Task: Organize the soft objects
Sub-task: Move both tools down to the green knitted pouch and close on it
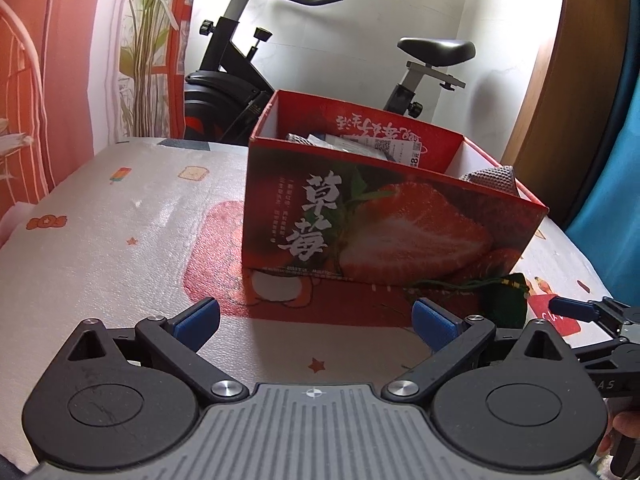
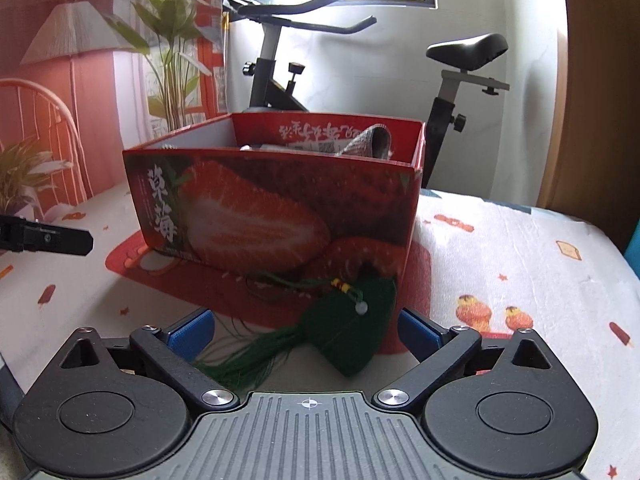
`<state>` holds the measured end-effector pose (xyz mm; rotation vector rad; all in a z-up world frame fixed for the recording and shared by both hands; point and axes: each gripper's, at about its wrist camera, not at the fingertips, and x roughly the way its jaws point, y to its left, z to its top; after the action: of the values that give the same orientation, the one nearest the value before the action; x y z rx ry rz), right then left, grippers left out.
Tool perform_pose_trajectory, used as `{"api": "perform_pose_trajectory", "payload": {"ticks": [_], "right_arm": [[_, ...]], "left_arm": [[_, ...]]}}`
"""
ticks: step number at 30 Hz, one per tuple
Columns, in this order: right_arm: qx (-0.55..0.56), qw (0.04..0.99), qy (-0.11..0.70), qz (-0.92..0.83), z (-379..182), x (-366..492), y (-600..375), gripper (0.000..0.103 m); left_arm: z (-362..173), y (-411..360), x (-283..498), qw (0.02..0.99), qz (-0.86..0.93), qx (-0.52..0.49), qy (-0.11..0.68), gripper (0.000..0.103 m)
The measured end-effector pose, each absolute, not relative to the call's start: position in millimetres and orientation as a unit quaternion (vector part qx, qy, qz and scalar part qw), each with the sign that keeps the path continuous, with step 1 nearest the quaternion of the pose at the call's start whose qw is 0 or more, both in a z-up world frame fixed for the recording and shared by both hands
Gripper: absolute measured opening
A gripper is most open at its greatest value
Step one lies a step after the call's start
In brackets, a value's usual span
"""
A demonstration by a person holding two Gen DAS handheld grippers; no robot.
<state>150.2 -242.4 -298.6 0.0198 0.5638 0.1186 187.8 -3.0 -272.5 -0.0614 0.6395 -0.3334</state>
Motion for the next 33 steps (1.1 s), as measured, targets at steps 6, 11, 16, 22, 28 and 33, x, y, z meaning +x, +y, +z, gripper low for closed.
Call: {"api": "perform_pose_trajectory", "payload": {"ticks": [6, 11, 16, 22, 28, 33], "right_arm": [[0.012, 0.953, 0.295, 0.064, -310.4, 156.9, -241.9, 0.091], [0.025, 0.951, 0.304, 0.051, -315.9, 163.5, -253.2, 0.083], [0.031, 0.947, 0.318, 0.044, -322.6, 174.2, -264.5, 0.073], [0.043, 0.944, 0.321, 0.059, -324.7, 184.4, -269.5, 0.056], [0.030, 0.940, 0.323, 0.105, -325.6, 192.1, -256.2, 0.050], [0.007, 0.932, 0.329, 0.150, -326.6, 197.8, -234.6, 0.044]], "left_arm": [[-280.4, -13.7, 189.7, 0.929, -0.183, -0.029, 0.322, 0.103], [-285.5, -25.8, 199.5, 0.922, -0.200, -0.036, 0.331, 0.101], [-289.3, -42.5, 216.5, 0.911, -0.220, -0.052, 0.345, 0.085], [-293.9, -73.0, 233.6, 0.889, -0.273, -0.073, 0.360, 0.073], [-302.2, -96.1, 239.9, 0.861, -0.324, -0.085, 0.382, 0.066], [-313.1, -94.9, 240.9, 0.852, -0.325, -0.094, 0.399, 0.062]]}}
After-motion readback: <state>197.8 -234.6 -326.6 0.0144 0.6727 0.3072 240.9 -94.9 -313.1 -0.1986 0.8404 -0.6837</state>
